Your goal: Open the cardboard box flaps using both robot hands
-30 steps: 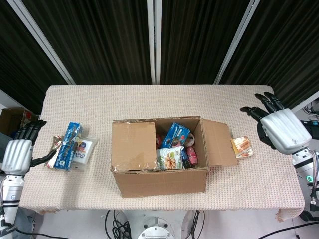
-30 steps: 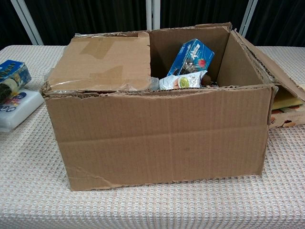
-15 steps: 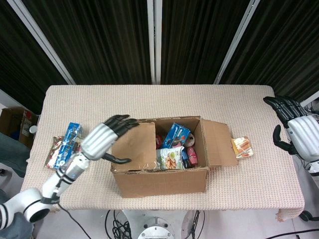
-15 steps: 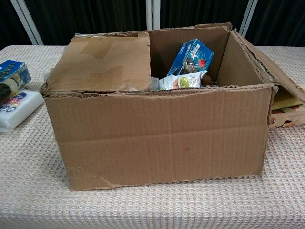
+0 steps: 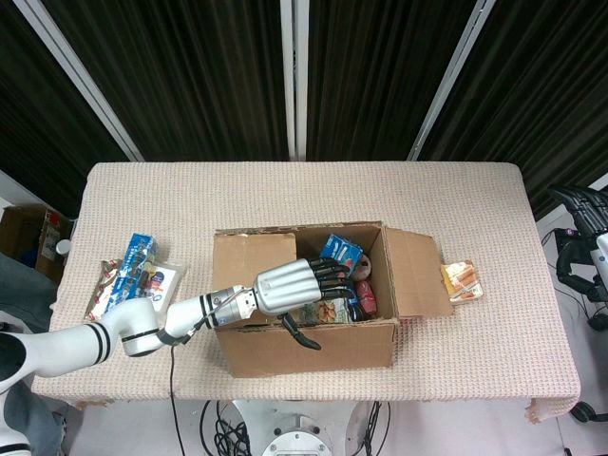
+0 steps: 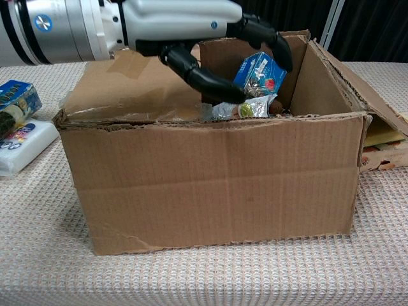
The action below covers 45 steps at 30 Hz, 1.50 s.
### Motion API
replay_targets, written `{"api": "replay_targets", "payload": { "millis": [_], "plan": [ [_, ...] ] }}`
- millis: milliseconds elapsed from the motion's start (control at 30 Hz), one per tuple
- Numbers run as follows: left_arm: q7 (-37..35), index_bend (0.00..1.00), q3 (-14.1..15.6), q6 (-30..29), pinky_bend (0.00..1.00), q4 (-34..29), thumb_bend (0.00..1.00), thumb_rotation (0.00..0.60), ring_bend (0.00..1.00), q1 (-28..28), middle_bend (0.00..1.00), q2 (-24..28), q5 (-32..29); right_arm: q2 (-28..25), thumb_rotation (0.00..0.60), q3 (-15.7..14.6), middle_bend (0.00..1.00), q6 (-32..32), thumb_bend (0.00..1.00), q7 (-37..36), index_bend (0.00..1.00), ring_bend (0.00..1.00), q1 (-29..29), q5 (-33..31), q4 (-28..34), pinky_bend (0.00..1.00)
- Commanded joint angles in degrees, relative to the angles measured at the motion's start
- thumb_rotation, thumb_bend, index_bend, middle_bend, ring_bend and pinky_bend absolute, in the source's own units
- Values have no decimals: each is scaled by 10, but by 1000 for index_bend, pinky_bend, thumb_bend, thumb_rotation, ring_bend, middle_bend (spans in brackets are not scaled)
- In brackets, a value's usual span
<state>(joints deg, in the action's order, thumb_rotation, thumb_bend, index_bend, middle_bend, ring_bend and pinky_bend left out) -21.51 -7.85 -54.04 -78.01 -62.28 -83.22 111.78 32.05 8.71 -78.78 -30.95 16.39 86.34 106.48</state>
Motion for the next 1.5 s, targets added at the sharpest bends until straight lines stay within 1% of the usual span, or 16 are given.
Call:
{"api": "replay_targets", "payload": {
  "millis": [33,133,200,400,533,667,867,1067,1333,1500],
  "plan": [
    [-8,218,19,8,166,16,0,87,88,-17,196,-5,5,3,600,-1,76,-3,778,-6,0,0,-5,0,-7,0],
    [-1,237,33,14,166,27,0,100,98,-29,232,-2,7,5,600,0,75,-6,778,-12,0,0,-8,2,-12,0],
    [4,251,38,17,166,30,0,105,103,-33,238,0,3,6,600,1,74,-6,778,-15,0,0,-9,3,-15,0],
    [30,298,41,20,166,28,0,114,123,-35,263,17,-25,13,600,2,72,1,778,-23,0,0,-7,7,-21,0],
    [49,346,52,46,166,17,0,112,151,-39,324,33,-44,18,600,5,71,6,778,-24,0,0,-3,9,-23,0],
    [64,360,60,64,166,3,0,113,154,-40,339,49,-61,18,600,8,71,7,779,-24,0,0,-1,10,-22,0],
    [79,408,60,63,170,-16,0,117,181,-37,412,72,-83,20,600,10,69,13,779,-24,0,0,0,7,-21,0],
    [93,515,65,73,176,-32,0,115,181,-36,467,86,-100,22,600,12,69,15,778,-25,0,0,1,7,-21,0],
    [106,540,58,63,176,-55,0,115,184,-35,492,105,-113,19,600,15,69,18,778,-25,0,0,1,6,-18,0],
    [113,543,49,63,179,-88,0,116,185,-37,497,139,-124,17,600,18,69,21,778,-26,0,0,4,5,-17,0]
  ]
}}
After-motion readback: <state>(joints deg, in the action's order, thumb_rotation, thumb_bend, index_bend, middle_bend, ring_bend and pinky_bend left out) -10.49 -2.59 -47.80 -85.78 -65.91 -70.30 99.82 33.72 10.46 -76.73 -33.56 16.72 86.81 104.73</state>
